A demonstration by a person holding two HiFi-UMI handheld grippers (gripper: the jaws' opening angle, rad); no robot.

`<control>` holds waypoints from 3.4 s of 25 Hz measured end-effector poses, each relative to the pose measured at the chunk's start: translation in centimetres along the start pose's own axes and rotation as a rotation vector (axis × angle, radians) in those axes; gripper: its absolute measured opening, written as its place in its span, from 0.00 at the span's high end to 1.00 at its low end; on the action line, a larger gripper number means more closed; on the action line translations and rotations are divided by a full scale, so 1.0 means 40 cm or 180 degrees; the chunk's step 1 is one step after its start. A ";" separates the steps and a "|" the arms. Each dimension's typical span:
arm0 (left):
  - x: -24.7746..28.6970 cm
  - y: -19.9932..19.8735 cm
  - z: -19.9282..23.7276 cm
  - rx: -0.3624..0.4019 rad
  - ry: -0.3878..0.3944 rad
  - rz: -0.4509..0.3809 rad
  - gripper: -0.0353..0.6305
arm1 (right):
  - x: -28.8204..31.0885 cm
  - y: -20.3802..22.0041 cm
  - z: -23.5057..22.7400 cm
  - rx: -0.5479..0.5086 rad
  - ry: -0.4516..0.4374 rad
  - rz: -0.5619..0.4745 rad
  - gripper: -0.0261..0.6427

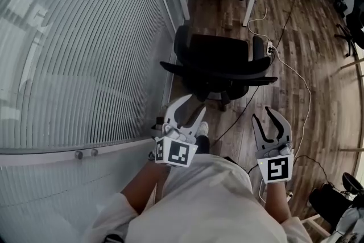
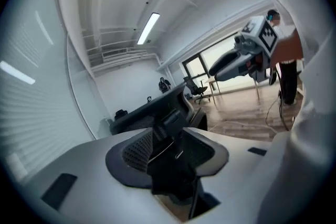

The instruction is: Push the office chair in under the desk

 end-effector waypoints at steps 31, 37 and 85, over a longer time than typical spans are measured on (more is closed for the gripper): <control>0.275 0.364 0.248 0.0944 0.0826 0.1639 0.69 | 0.362 0.416 -0.157 -0.1637 -0.0437 0.1655 0.62; 0.293 0.358 0.275 0.0999 0.0933 0.1672 0.70 | 0.388 0.407 -0.168 -0.1688 -0.0525 0.1707 0.64; 0.593 0.380 0.503 0.0865 0.0913 0.1906 0.70 | 0.738 0.442 -0.345 -0.1750 -0.0365 0.1795 0.63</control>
Point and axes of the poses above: the fingertips, and each gripper's own axes: x forward along the fingers, z to its left, y out of its underside, the point moved 3 cm from there along -x, backward along the fingers, and after that the axes turned 7 degrees about y, right-handed, at the moved point
